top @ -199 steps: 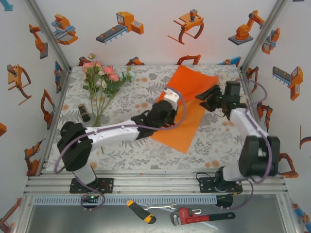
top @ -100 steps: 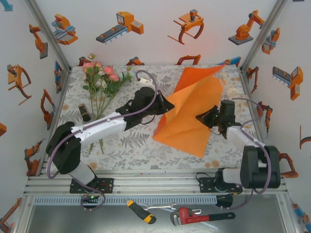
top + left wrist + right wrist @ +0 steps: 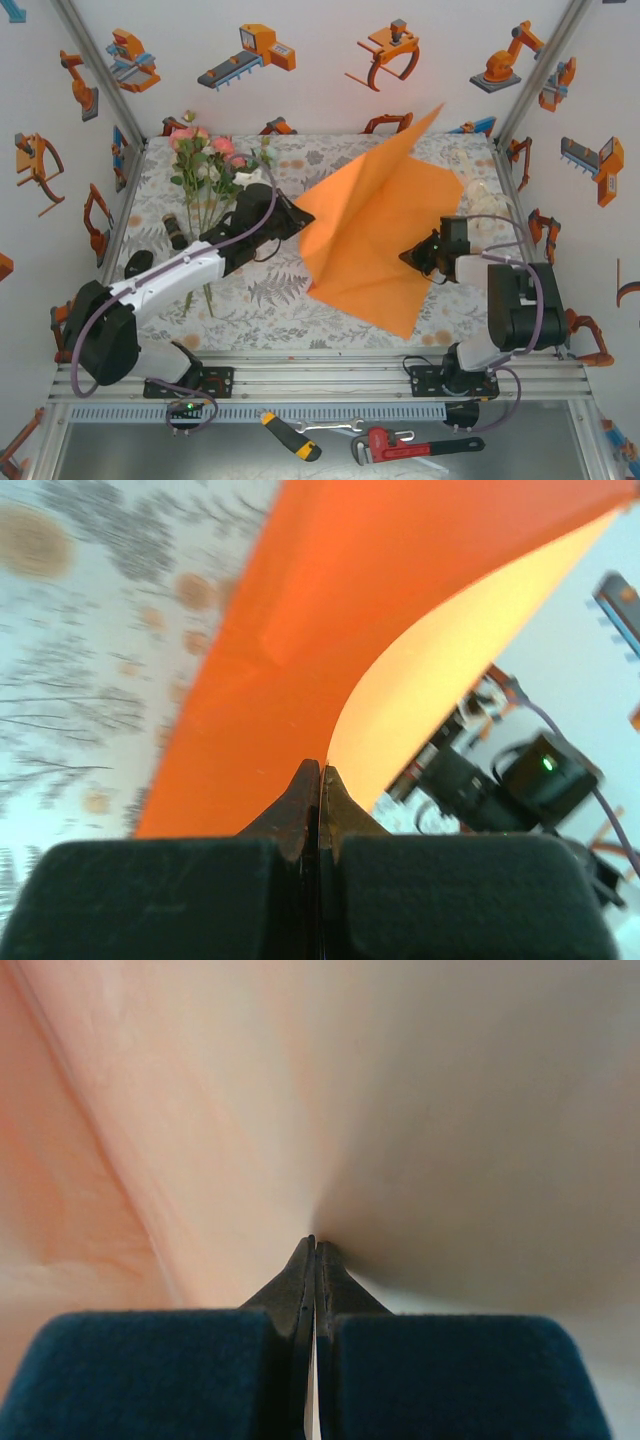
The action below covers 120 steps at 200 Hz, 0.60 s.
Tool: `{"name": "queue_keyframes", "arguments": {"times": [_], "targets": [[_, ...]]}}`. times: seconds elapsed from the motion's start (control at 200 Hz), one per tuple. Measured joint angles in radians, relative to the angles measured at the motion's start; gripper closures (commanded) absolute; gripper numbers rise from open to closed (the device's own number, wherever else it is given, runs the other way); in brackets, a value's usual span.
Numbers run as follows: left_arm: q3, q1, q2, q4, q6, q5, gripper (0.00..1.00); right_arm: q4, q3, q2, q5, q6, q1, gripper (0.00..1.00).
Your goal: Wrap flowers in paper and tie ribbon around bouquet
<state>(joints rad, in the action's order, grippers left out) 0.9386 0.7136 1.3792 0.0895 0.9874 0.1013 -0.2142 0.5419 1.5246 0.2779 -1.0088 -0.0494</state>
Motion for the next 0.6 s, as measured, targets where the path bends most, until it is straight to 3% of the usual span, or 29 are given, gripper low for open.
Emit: {"name": "queue_keyframes", "arguments": {"times": [0.225, 0.441, 0.601], "targets": [[-0.109, -0.156, 0.042, -0.02, -0.091, 0.09, 0.96, 0.037, -0.039, -0.067, -0.032, 0.019, 0.0, 1.0], [-0.103, -0.265, 0.14, -0.055, -0.169, 0.101, 0.73, 0.12, -0.051, -0.135, -0.032, 0.041, 0.0, 1.0], [-0.076, -0.285, 0.129, -0.092, -0.225, 0.127, 0.6, 0.211, -0.033, -0.229, -0.018, 0.079, 0.0, 0.91]]}}
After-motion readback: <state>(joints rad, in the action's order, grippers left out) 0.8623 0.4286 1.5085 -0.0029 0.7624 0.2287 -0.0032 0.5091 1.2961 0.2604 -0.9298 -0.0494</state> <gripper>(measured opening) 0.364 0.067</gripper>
